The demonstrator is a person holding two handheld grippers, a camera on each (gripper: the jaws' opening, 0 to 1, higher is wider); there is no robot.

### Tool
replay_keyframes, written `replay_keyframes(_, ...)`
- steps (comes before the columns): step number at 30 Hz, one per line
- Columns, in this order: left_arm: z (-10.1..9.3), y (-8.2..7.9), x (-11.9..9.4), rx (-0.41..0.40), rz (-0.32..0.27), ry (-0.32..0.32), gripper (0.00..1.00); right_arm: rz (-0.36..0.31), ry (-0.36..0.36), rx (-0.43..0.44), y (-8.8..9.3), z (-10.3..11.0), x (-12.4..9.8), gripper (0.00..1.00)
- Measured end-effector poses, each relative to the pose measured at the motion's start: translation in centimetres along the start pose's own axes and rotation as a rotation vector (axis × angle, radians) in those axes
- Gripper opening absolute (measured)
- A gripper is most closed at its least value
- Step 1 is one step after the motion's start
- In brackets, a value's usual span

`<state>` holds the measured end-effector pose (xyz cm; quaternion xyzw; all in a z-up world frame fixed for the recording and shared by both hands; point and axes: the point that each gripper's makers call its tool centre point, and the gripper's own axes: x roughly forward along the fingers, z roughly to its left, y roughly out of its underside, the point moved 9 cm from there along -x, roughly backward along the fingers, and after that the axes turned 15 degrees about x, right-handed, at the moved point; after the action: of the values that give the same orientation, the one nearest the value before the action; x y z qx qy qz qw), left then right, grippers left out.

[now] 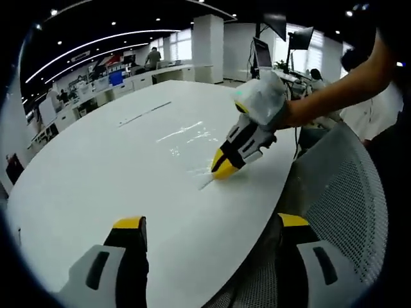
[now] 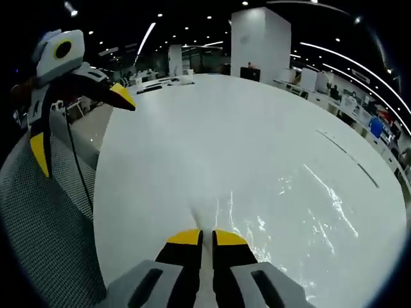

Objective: Open the resealable bag by pulling the two sides of the seal apart until the entire bag opening is separated and visibly accessible.

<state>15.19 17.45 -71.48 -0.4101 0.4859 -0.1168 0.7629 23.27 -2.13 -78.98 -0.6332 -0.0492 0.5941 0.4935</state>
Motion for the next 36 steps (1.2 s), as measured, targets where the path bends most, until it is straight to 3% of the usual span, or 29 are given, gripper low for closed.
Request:
replay_keyframes(4,-0.5,-0.5,0.2,0.022,-0.022,0.019,0.79,0.013,-0.041,-0.039,0.3,1.6,-0.6,0.01)
replay_keyframes(7,-0.9,-0.3,0.8,0.044,-0.007,0.030,0.76,0.051,-0.031,-0.106,0.5,2.4,-1.1,0.01)
replay_keyframes(13,-1.6,-0.4,1.3,0.101,0.016,0.051,0.74,0.043,-0.064,-0.112,0.5,4.1,-2.2,0.01)
replay_keyframes(16,-1.9,-0.1,1.4,0.133,0.046,0.047,0.66,0.005,-0.095,-0.063,0.1,4.9,-2.6,0.01)
replay_keyframes(24,-3.0,-0.3,1.3,0.191,0.017,0.065,0.58,-0.006,-0.128,-0.064,-0.3,6.7,-3.7,0.01)
replay_keyframes(30,-3.4,-0.6,1.6,0.317,0.054,0.067,0.55,-0.008,-0.141,-0.066,0.0,8.0,-4.0,0.01)
replay_keyframes(32,-3.4,-1.0,1.5,0.429,0.073,0.037,0.48,-0.004,-0.148,-0.079,0.1,8.6,-4.1,0.01)
replay_keyframes(36,-3.9,-1.6,1.7,0.550,0.080,0.054,0.41,-0.006,-0.155,-0.089,0.3,9.6,-4.1,0.01)
